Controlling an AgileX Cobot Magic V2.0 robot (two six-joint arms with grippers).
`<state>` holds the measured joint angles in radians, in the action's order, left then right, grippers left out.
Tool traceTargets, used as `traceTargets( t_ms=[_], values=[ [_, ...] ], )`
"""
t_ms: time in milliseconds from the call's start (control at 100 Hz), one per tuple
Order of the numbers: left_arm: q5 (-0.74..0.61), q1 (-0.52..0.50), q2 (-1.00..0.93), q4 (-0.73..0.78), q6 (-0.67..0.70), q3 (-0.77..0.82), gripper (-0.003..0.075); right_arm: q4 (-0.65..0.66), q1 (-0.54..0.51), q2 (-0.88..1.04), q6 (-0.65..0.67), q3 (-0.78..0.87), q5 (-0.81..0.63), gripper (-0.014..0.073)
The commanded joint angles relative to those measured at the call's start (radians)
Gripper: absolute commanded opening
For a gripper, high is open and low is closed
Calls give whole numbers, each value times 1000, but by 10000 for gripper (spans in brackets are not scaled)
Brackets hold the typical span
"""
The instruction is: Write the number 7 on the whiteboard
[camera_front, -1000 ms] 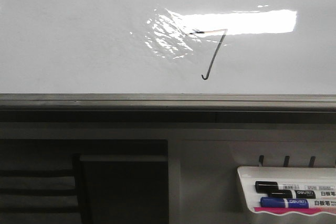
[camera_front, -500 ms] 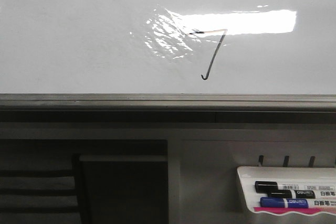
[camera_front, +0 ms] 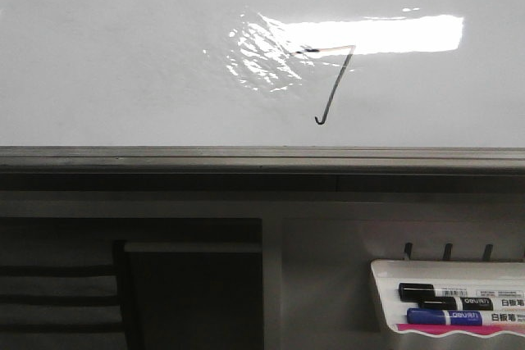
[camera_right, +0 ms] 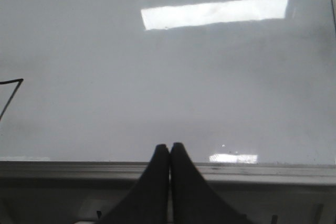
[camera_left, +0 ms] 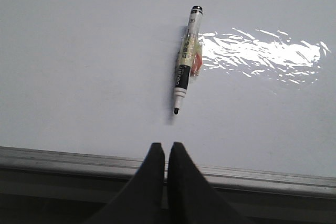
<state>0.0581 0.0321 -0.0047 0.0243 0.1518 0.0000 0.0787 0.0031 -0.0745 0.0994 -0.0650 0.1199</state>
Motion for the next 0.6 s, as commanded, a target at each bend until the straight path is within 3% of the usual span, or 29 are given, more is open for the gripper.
traceTargets(
  t_ms=[0,230,340,590],
  values=[
    [-83,5,-28,0,9,35,-20,-1,-14,33,-3,24,-120,-71],
    [-83,5,-28,0,9,35,-20,-1,-15,104,-3,106,-126,-71],
    [-83,5,-28,0,9,35,-20,-1,-15,104,-3,104,-52,-71],
    [-83,5,-28,0,9,35,-20,-1,-15,104,-3,104,-28,-71]
  ],
)
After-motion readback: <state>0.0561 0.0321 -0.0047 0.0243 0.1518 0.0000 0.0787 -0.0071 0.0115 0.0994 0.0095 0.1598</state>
